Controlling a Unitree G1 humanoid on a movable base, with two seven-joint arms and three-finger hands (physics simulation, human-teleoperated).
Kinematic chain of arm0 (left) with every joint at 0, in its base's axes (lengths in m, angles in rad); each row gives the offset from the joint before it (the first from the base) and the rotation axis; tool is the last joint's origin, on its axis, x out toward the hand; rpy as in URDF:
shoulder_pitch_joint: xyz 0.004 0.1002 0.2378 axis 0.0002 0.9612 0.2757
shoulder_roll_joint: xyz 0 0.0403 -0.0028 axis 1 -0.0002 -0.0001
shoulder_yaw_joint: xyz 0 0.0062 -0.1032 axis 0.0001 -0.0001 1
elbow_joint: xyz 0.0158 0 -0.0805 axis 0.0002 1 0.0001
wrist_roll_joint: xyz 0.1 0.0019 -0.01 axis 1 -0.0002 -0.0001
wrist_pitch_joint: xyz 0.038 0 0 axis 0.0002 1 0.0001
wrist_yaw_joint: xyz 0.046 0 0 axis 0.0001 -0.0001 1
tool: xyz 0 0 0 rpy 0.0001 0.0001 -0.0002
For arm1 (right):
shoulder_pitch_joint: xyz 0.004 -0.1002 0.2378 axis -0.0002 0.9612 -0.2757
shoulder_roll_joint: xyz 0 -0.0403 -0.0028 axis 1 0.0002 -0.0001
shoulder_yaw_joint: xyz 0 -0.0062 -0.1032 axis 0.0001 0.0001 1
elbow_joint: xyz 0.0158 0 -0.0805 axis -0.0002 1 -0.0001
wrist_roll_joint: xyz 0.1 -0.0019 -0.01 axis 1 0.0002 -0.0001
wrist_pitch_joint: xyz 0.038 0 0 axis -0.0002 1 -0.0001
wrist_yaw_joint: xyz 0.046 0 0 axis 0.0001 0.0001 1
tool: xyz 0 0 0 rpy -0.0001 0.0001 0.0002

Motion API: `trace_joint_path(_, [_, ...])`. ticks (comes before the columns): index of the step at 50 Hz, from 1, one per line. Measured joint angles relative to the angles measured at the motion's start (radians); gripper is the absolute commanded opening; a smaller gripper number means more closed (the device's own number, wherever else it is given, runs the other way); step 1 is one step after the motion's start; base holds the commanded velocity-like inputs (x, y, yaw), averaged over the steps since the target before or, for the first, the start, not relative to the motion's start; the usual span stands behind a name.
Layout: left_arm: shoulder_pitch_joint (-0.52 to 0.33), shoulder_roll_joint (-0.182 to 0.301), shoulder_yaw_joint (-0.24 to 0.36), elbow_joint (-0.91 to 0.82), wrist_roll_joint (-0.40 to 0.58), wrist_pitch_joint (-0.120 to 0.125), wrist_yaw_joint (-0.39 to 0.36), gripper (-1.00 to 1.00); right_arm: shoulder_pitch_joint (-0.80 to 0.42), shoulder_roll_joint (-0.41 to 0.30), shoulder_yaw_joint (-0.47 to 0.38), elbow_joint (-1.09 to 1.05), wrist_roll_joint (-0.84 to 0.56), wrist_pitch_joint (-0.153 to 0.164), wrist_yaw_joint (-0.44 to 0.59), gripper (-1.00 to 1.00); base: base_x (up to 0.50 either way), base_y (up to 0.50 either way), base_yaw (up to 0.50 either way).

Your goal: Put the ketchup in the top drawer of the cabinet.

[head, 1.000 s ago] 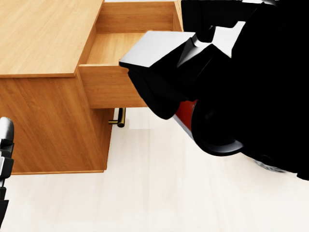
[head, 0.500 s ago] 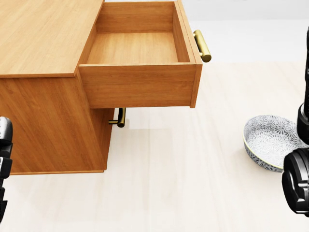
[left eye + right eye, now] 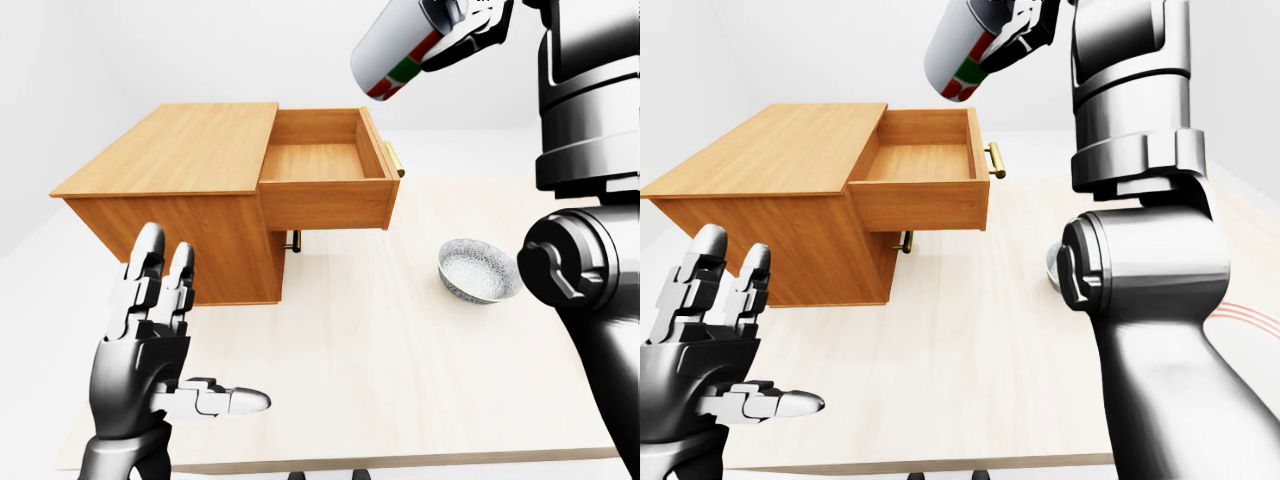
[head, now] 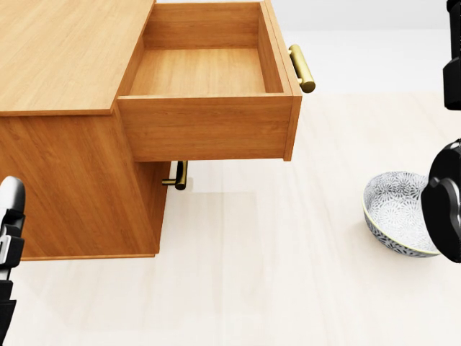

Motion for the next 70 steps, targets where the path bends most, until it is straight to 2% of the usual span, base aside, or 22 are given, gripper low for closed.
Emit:
trace_joint_path(9, [0.0,0.0,0.003,-0.004,-0.004,0.0,-0.001,1.0,-0.028,0.0,-0.003,0.125,0.06,0.0,-0.044,-1.0,0.0,0.0,0.0])
trace_joint_path(22, [-0.002,-0.001,0.007,-0.005,-0.005,0.0,-0.001,1.0,-0.018,0.003,-0.001,0.198,0.103,0.0,-0.074,-1.0,0.0,0.0,0.0])
trace_joint_path(70, [-0.006,-0.006,0.029,-0.019,-0.018,0.0,-0.009,1.0,0.087,0.022,-0.008,0.253,0.143,0.0,-0.111,-1.0,0.0,0.0,0.0])
